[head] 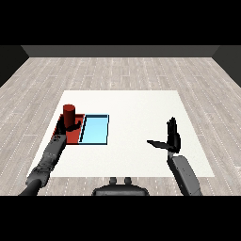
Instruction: Pick the red can and put it in the red box
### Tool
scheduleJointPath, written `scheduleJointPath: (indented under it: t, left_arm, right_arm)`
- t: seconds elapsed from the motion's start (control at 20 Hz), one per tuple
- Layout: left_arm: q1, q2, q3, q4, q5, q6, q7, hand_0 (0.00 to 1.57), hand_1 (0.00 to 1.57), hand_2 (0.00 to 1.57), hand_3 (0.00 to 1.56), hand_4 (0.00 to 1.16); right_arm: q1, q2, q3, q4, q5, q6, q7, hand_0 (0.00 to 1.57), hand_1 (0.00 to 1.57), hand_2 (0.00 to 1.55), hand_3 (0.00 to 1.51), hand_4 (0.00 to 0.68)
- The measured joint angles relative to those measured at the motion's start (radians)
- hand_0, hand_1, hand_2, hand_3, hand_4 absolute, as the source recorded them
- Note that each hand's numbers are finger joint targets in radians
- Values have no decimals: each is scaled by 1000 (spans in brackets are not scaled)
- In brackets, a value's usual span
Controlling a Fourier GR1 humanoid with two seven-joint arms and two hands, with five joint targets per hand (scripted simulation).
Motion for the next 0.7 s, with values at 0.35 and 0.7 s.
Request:
scheduleJointPath:
  t: [0.35, 0.7]
  left_arm:
    - [-91, -22, -9, 268, -54, 14, 95, 593, 593, 628, 406, 781]
    - [-84, -17, 38, 388, -28, 27, 150, 1493, 1493, 1342, 0, 654]
  right_arm:
    - [-36, 35, -25, 108, -16, 31, -43, 0, 0, 0, 0, 0]
    - [-98, 68, -38, 202, -9, 40, -78, 0, 0, 0, 0, 0]
